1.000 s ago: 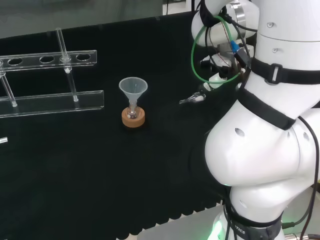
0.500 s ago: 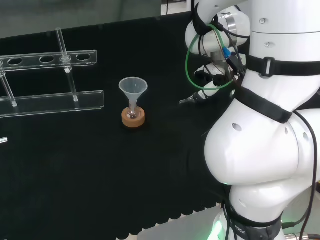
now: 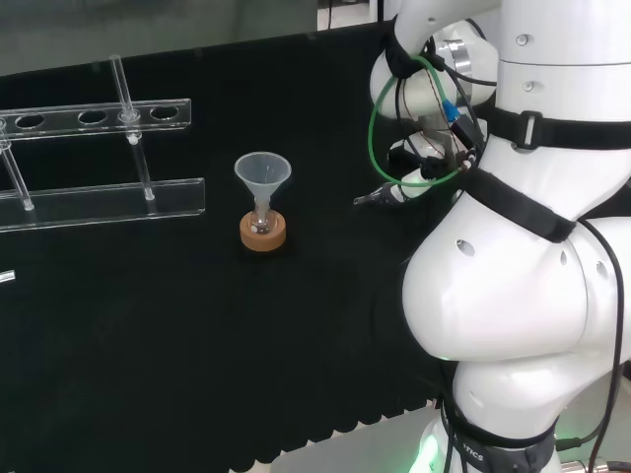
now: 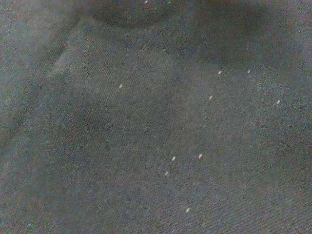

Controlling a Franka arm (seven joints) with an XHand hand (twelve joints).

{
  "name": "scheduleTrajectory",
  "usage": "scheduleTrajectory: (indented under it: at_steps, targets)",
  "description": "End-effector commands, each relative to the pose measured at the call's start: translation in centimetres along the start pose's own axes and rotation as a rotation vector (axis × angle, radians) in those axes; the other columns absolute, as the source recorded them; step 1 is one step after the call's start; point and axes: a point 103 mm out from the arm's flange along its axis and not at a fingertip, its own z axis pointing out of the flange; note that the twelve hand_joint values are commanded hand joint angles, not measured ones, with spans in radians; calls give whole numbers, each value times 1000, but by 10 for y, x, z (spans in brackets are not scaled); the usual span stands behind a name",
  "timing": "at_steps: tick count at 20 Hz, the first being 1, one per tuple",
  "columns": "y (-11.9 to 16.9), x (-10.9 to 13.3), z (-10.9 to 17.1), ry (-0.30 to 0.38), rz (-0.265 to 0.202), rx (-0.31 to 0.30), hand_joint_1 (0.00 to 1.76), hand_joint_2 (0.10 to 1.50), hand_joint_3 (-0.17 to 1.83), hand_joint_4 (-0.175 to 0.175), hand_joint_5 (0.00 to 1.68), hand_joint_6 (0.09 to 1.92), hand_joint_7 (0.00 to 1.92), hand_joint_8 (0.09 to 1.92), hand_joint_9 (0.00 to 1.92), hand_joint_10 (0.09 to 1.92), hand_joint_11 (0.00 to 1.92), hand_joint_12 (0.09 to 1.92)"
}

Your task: Pick up the weighing funnel.

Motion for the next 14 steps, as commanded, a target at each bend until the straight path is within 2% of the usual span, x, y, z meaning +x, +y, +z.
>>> scheduleTrajectory:
  at_steps: [1, 10, 14]
  targets:
    - [-7, 3, 4, -12, 15, -42, 433, 800, 6, -161, 461, 802, 548, 954, 553, 857, 500, 1434]
    - [8, 7, 18, 26, 21, -28, 432, 803, 6, -160, 453, 914, 568, 979, 566, 859, 506, 1429]
    - [11, 6, 22, 33, 29, -56, 432, 803, 6, -160, 456, 928, 581, 986, 567, 860, 506, 1429]
